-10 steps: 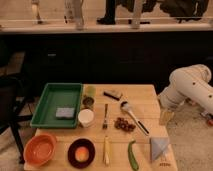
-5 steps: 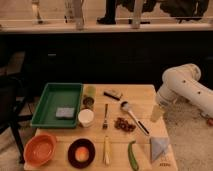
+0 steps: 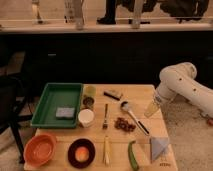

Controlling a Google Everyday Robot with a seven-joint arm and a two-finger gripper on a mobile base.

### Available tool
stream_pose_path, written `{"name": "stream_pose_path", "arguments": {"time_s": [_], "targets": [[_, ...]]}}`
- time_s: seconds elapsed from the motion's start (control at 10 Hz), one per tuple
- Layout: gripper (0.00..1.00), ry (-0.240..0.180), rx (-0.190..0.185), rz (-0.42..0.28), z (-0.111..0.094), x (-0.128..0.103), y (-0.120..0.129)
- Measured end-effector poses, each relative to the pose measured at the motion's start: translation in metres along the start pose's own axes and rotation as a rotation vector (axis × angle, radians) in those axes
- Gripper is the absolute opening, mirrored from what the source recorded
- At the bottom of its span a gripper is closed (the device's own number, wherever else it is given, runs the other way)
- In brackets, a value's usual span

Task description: Place brush in red bowl

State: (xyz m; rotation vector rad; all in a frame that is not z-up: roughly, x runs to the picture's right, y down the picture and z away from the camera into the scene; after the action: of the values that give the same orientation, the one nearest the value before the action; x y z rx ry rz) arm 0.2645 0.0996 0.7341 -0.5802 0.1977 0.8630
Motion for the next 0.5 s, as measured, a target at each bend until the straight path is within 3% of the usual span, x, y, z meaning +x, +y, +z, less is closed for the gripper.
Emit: {"name": "stream_pose_path", "arguments": {"time_s": [0.3, 0.5], "targets": [[0.80, -0.002, 0.005, 0.032, 0.002, 0.003, 0.001], [0.80, -0.005, 0.014, 0.090, 0.016, 0.004, 0.011]]}}
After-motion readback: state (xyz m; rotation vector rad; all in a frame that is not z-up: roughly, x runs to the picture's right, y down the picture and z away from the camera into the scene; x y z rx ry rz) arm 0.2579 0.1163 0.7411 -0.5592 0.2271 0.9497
